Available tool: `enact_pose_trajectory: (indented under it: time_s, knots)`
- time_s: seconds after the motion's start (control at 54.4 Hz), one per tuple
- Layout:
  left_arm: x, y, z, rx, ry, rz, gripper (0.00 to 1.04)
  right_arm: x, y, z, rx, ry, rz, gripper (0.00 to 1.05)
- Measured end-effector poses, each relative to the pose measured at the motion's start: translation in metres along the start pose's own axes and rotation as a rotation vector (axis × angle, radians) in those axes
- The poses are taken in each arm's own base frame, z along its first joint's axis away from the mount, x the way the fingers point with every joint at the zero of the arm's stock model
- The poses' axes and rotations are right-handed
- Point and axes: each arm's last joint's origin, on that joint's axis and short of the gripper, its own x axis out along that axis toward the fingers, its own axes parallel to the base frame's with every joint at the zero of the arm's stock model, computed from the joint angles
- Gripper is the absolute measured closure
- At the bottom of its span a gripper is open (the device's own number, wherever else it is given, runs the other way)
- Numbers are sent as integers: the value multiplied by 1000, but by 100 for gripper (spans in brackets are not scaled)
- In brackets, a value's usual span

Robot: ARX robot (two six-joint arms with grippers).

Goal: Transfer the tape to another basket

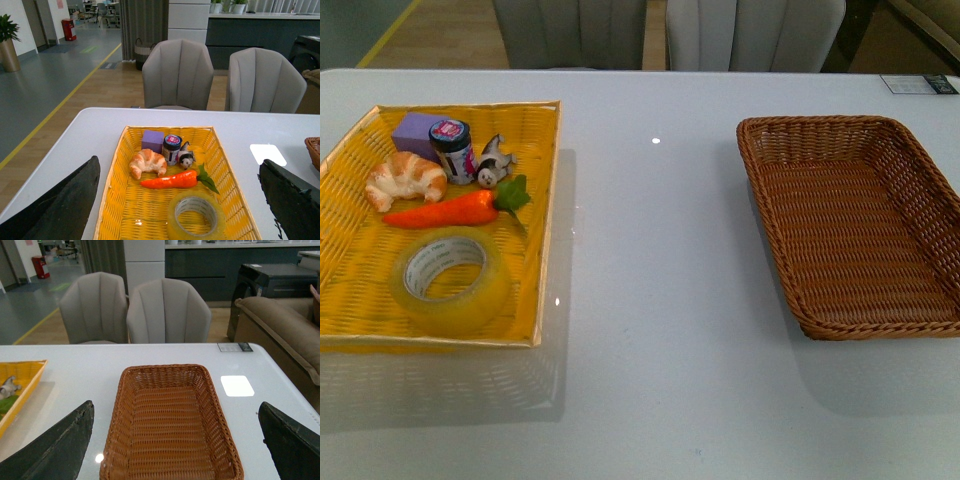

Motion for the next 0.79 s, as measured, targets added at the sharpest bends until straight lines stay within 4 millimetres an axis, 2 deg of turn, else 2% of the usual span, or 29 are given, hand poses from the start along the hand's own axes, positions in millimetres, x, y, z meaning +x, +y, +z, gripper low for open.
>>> enact_pose_trajectory:
  time_s: [0.607, 0.644, 0.699, 0.791]
  knots:
    - [0, 0, 0, 2, 10, -8, 9, 0, 0, 0, 0, 0, 0, 9]
    - [0, 0, 0, 20, 106, -54, 9, 0, 0, 0, 0, 0, -1, 9]
    - [3, 1, 4, 5, 375, -137, 9, 0, 0, 0, 0, 0, 1, 9]
    - [22, 4, 13, -26, 562, -159, 9, 0, 0, 0, 0, 0, 1, 9]
